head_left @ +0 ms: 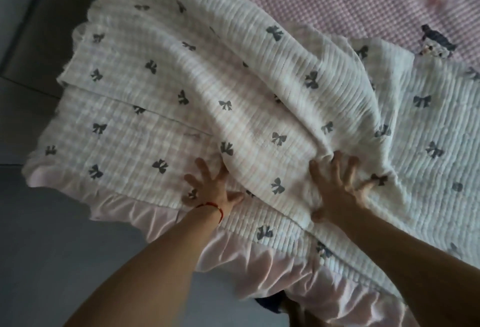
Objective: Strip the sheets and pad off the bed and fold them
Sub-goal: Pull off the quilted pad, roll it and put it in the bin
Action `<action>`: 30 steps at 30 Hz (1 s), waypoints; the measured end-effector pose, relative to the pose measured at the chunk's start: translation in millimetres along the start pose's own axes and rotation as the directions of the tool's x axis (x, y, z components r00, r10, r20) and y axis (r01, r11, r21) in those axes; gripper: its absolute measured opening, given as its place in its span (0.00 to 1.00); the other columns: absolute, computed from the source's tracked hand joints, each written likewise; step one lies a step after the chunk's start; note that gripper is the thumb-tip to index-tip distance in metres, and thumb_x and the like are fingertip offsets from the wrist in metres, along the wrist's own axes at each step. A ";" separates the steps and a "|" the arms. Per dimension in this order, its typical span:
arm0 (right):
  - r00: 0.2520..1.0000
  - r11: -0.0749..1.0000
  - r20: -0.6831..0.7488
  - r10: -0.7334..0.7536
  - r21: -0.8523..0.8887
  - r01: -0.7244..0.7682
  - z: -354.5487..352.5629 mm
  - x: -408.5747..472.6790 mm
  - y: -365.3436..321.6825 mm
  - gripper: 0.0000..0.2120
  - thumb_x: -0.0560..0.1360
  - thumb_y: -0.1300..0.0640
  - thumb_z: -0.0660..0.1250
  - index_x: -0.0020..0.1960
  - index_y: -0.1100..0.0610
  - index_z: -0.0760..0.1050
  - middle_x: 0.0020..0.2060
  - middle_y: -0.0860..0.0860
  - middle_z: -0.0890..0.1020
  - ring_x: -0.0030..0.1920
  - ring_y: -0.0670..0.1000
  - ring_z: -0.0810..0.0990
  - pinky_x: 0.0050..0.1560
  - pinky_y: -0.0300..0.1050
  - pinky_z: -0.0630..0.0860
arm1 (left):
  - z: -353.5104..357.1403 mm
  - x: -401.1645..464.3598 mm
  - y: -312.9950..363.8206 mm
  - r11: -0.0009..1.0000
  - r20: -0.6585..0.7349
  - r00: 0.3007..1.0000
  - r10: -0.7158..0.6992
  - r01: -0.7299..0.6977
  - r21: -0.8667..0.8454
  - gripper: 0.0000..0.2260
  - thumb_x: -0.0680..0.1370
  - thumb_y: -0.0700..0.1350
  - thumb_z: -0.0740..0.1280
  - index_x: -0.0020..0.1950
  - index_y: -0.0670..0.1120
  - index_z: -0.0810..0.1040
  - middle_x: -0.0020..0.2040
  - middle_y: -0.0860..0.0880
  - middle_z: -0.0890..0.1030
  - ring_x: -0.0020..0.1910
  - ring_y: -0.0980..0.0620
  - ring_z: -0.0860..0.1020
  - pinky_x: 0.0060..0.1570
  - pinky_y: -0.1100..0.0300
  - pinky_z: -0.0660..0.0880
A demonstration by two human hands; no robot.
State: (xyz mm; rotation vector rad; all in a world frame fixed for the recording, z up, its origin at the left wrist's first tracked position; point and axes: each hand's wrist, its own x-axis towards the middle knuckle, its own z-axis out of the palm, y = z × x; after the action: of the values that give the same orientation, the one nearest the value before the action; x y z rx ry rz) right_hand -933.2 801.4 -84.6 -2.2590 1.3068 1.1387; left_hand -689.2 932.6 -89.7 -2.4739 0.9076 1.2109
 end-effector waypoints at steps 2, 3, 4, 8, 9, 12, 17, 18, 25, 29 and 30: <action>1.000 1.000 -0.009 0.012 -0.002 -0.012 1.5 0.3 0.0 0.70 0.58 0.29 0.77 0.79 0.43 0.28 0.76 0.63 0.28 0.74 0.77 0.32 0.61 0.89 0.54 | -1.9 -2.3 0.0 0.999 0.004 1.000 0.019 -0.020 0.037 0.48 0.71 0.70 0.69 0.77 0.69 0.36 0.78 0.45 0.27 0.77 0.28 0.38 0.65 0.23 0.62; 1.000 1.000 -0.021 0.014 -0.010 -0.014 4.1 1.6 0.4 0.71 0.58 0.29 0.77 0.79 0.44 0.28 0.77 0.63 0.28 0.74 0.77 0.32 0.61 0.89 0.54 | -3.9 -1.6 -0.5 0.998 0.005 1.000 0.030 -0.030 0.055 0.48 0.71 0.70 0.69 0.76 0.69 0.36 0.78 0.45 0.28 0.77 0.27 0.38 0.64 0.24 0.63; 0.999 1.000 -0.030 0.016 -0.026 -0.017 6.2 2.8 0.9 0.71 0.58 0.29 0.77 0.78 0.44 0.27 0.77 0.63 0.28 0.74 0.77 0.32 0.61 0.89 0.54 | -6.8 -0.2 -0.3 0.997 0.018 0.999 0.040 -0.041 0.061 0.48 0.71 0.69 0.70 0.76 0.69 0.36 0.78 0.44 0.28 0.77 0.27 0.39 0.64 0.24 0.63; 0.998 0.998 -0.020 0.060 -0.033 -0.061 3.1 -0.8 -9.5 0.73 0.55 0.32 0.80 0.81 0.48 0.33 0.78 0.66 0.32 0.74 0.79 0.34 0.59 0.90 0.53 | -25.4 7.2 -12.3 0.990 0.138 0.981 0.135 -0.140 0.023 0.48 0.69 0.65 0.75 0.74 0.73 0.40 0.79 0.44 0.29 0.76 0.25 0.41 0.64 0.22 0.63; 0.998 0.997 -0.005 0.069 -0.037 -0.070 1.6 -1.4 -10.8 0.74 0.53 0.34 0.82 0.82 0.49 0.37 0.78 0.67 0.34 0.74 0.79 0.36 0.58 0.91 0.53 | -28.9 9.4 -14.8 0.989 0.172 0.974 0.145 -0.149 0.011 0.48 0.69 0.65 0.75 0.73 0.74 0.41 0.78 0.44 0.29 0.76 0.25 0.41 0.65 0.23 0.63; 0.995 0.994 -0.011 0.098 -0.041 -0.099 7.4 -4.1 -12.3 0.73 0.55 0.35 0.82 0.82 0.50 0.36 0.78 0.66 0.32 0.75 0.78 0.34 0.60 0.89 0.55 | -38.9 9.3 -16.2 0.985 0.293 0.944 0.154 -0.170 0.029 0.49 0.69 0.64 0.75 0.75 0.74 0.41 0.78 0.43 0.27 0.76 0.25 0.41 0.69 0.27 0.62; 0.980 0.975 -0.058 0.192 -0.103 -0.197 4.2 -7.3 -20.0 0.73 0.57 0.35 0.81 0.81 0.49 0.33 0.78 0.66 0.34 0.75 0.79 0.37 0.62 0.86 0.56 | -78.9 16.8 -33.9 0.960 0.480 0.833 0.276 -0.266 -0.091 0.41 0.71 0.64 0.73 0.75 0.75 0.50 0.80 0.45 0.32 0.80 0.33 0.50 0.75 0.38 0.60; 0.974 0.970 -0.018 0.225 -0.084 -0.226 1.1 -7.8 -29.4 0.71 0.61 0.39 0.81 0.81 0.50 0.31 0.79 0.66 0.35 0.74 0.81 0.39 0.61 0.86 0.57 | -94.2 18.2 -46.1 0.950 0.512 0.800 0.312 -0.280 -0.141 0.40 0.72 0.64 0.73 0.76 0.73 0.52 0.82 0.46 0.38 0.80 0.37 0.54 0.76 0.41 0.61; 0.911 0.782 -0.041 0.410 0.529 -0.328 -49.8 -9.9 -97.9 0.34 0.74 0.50 0.73 0.76 0.48 0.64 0.81 0.55 0.39 0.78 0.74 0.51 0.67 0.81 0.62 | -210.7 51.6 -128.5 0.526 0.214 0.975 0.056 0.154 -0.837 0.17 0.79 0.46 0.72 0.67 0.47 0.76 0.61 0.46 0.82 0.52 0.48 0.84 0.52 0.51 0.82; 0.823 0.535 -0.353 0.444 0.842 0.072 -117.6 -41.0 -204.5 0.28 0.79 0.60 0.67 0.76 0.47 0.67 0.80 0.52 0.60 0.77 0.58 0.65 0.71 0.65 0.70 | -267.4 120.3 -139.8 0.109 0.168 0.966 -0.196 0.192 -0.975 0.11 0.79 0.49 0.71 0.51 0.41 0.77 0.43 0.43 0.80 0.34 0.51 0.78 0.37 0.61 0.76; 0.813 0.491 -0.398 0.425 0.856 0.162 -128.8 -44.6 -237.0 0.26 0.79 0.62 0.66 0.75 0.48 0.70 0.79 0.51 0.64 0.75 0.55 0.68 0.72 0.61 0.70 | -277.5 137.2 -144.3 0.011 0.210 0.952 -0.223 0.218 -0.976 0.11 0.79 0.48 0.72 0.52 0.42 0.76 0.44 0.43 0.78 0.34 0.52 0.77 0.33 0.64 0.76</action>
State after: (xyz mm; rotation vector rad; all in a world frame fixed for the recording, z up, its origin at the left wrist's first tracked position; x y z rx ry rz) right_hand -686.3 881.2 1.3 -1.6723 1.7461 -0.3237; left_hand -361.2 858.2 -29.9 -3.2805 -0.8691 2.1806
